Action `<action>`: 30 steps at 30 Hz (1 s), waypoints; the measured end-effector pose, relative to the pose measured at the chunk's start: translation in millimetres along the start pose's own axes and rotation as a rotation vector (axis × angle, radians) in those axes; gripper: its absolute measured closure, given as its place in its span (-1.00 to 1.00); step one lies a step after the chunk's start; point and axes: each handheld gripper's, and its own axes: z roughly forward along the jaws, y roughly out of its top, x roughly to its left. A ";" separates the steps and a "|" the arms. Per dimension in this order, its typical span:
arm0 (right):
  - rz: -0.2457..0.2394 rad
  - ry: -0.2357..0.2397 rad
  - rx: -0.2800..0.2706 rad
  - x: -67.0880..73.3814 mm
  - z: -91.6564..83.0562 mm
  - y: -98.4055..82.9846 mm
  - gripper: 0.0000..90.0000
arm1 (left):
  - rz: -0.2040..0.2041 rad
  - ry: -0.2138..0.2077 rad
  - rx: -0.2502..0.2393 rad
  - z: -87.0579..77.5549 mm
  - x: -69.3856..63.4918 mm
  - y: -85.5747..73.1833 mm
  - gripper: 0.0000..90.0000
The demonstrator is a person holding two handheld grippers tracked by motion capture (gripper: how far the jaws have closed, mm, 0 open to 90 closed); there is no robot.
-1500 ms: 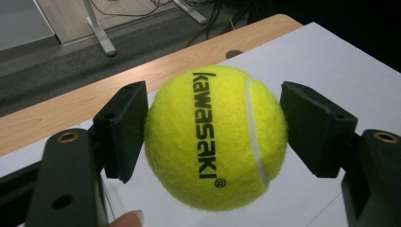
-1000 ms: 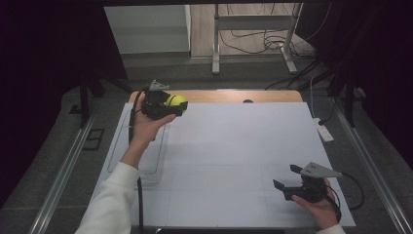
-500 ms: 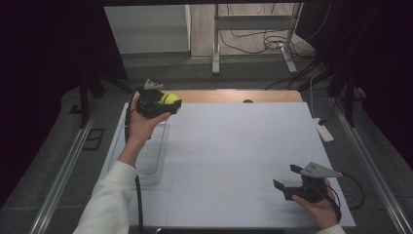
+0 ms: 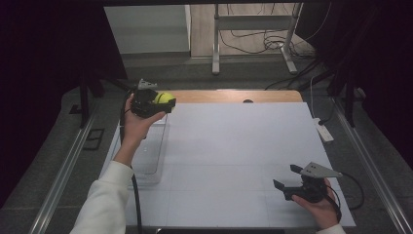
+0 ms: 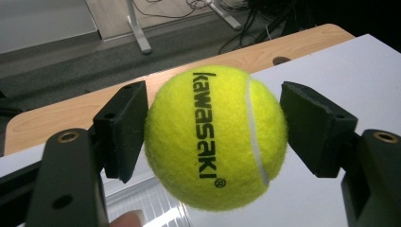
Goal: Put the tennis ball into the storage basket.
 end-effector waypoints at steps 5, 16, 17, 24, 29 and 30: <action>0.000 0.000 0.000 0.0 0.0 0.1 -0.73 | -0.007 0.016 -0.001 -1.8 4.9 -1.0 -0.38; 0.000 0.000 0.001 0.0 0.2 0.1 -0.73 | -0.021 0.043 -0.002 -2.8 15.6 -3.4 -0.38; 0.001 -0.001 0.001 0.0 0.1 0.2 -0.73 | -0.024 0.047 -0.003 -2.8 16.7 -3.7 -0.38; 0.001 0.000 0.001 0.1 0.3 0.1 -0.73 | -0.037 0.069 -0.005 -3.6 23.9 -4.4 -0.38; 0.001 0.000 0.002 0.1 0.6 0.0 -0.74 | -0.045 0.082 -0.003 -3.7 29.4 -4.9 -0.38; 0.001 0.001 0.002 0.1 0.7 0.0 -0.73 | -0.045 0.085 -0.002 -3.8 30.4 -4.9 -0.38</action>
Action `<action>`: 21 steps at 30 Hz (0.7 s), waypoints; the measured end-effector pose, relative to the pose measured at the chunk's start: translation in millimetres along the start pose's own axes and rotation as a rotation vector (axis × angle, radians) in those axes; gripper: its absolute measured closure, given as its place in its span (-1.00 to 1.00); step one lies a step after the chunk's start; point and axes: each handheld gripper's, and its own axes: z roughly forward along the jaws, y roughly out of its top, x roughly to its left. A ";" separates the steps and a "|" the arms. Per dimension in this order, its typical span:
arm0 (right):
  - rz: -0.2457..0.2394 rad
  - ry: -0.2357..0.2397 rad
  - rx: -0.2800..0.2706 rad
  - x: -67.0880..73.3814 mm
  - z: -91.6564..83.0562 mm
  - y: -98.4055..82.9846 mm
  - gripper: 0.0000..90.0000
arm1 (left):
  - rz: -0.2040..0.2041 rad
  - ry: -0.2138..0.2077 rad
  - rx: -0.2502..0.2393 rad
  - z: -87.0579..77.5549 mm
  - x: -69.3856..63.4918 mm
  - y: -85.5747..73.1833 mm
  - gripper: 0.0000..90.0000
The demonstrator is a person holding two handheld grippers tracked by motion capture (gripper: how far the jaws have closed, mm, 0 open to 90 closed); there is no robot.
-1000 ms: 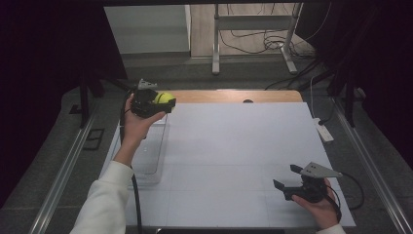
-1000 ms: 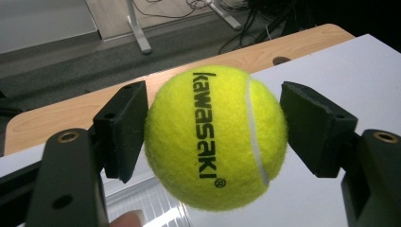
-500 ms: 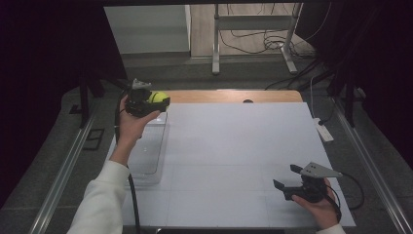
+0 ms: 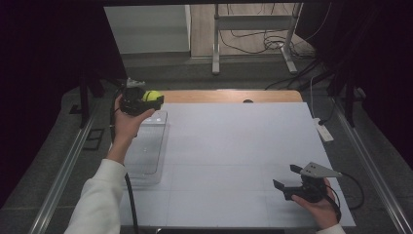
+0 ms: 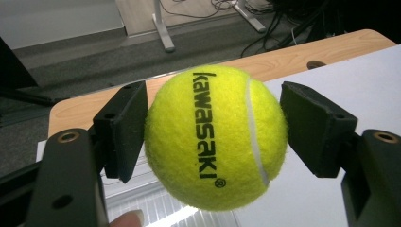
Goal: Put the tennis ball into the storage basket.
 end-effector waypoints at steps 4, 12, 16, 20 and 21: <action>0.000 -0.001 0.001 -0.1 0.1 -0.1 -0.73 | -0.007 0.012 -0.001 0.0 3.9 0.1 -0.38; 0.001 -0.001 0.001 -0.2 0.1 -0.1 -0.73 | -0.018 0.032 0.001 0.9 10.7 0.4 -0.38; 0.001 0.001 0.003 0.0 0.5 -0.3 -0.73 | -0.025 0.043 0.002 2.4 14.9 -0.1 -0.38; 0.001 0.000 0.003 0.1 0.5 -0.2 -0.73 | -0.036 0.052 0.000 3.7 18.6 -0.6 -0.38; 0.002 0.000 0.003 -0.1 0.5 -0.3 -0.74 | -0.039 0.054 0.000 4.1 19.7 -0.8 -0.38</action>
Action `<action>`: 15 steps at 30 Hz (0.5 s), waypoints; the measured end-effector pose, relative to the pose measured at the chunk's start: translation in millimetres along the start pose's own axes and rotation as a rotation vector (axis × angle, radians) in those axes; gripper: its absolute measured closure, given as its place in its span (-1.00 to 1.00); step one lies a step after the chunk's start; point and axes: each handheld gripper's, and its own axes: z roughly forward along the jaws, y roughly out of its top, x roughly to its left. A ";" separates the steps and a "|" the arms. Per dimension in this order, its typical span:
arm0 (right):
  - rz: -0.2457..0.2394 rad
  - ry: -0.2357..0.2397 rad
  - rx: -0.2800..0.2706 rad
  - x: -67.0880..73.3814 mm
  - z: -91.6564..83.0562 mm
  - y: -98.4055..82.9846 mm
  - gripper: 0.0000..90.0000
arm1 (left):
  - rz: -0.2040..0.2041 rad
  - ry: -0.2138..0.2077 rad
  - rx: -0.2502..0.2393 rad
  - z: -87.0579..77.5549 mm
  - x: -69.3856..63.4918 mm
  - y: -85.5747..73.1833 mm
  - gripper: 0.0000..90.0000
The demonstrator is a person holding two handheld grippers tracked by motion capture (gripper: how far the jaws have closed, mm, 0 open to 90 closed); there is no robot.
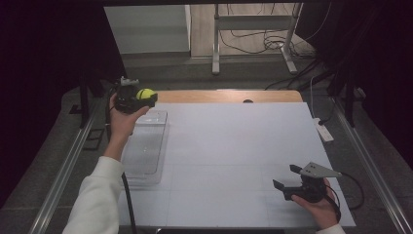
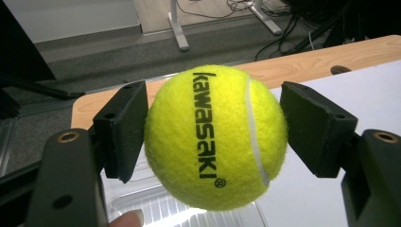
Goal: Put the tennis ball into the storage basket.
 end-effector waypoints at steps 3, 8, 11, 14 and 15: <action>0.000 -0.001 0.001 0.0 0.1 -0.1 -0.73 | -0.005 0.008 0.001 1.2 3.2 -0.5 -0.38; 0.000 -0.001 0.001 0.0 0.0 -0.1 -0.73 | -0.019 0.025 0.006 3.3 10.1 -2.3 -0.38; -0.001 -0.001 0.001 -0.1 0.2 -0.2 -0.73 | -0.029 0.039 0.010 4.0 15.8 -3.7 -0.38; -0.001 0.000 0.002 0.0 0.3 -0.3 -0.73 | -0.036 0.048 0.010 4.1 19.6 -4.5 -0.38; 0.000 0.000 0.003 0.0 0.4 -0.3 -0.73 | -0.038 0.051 0.011 4.0 21.1 -4.8 -0.38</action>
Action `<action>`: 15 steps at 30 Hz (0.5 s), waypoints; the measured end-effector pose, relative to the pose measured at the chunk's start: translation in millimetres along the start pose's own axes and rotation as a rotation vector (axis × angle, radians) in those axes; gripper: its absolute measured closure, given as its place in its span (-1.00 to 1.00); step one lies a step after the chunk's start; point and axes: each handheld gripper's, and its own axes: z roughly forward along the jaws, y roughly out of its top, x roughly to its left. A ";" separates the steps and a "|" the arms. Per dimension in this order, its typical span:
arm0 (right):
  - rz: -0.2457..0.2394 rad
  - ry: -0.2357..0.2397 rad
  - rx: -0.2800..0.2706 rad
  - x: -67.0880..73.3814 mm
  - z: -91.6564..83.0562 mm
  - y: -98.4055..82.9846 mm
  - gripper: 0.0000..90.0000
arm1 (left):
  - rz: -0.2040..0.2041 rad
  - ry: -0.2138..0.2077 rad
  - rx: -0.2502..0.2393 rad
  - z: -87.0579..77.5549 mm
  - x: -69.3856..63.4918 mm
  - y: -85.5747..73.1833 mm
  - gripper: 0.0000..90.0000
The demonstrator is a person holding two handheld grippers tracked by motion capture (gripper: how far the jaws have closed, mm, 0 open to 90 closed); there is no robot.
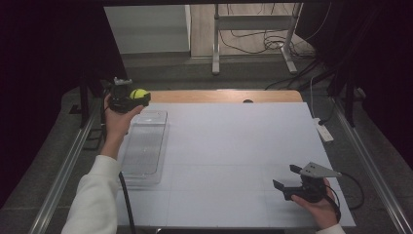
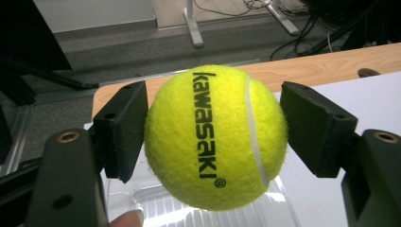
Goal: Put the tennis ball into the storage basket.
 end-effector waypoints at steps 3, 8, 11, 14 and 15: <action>0.000 0.000 0.001 -0.2 0.3 -0.2 -0.73 | -0.007 0.009 -0.002 0.1 4.1 -0.1 -0.38; 0.001 -0.002 0.001 0.1 0.3 -0.2 -0.73 | -0.012 0.024 0.001 0.8 9.2 0.0 -0.38; 0.002 -0.001 0.002 -0.3 0.5 -0.4 -0.73 | -0.016 0.029 0.004 1.0 11.5 -0.5 -0.38; 0.001 -0.001 0.002 -0.2 0.7 -0.5 -0.74 | -0.018 0.030 0.006 1.6 12.8 -0.9 -0.38; 0.001 -0.001 0.003 -0.1 0.8 -0.4 -0.73 | -0.019 0.030 0.008 1.9 13.6 -1.3 -0.38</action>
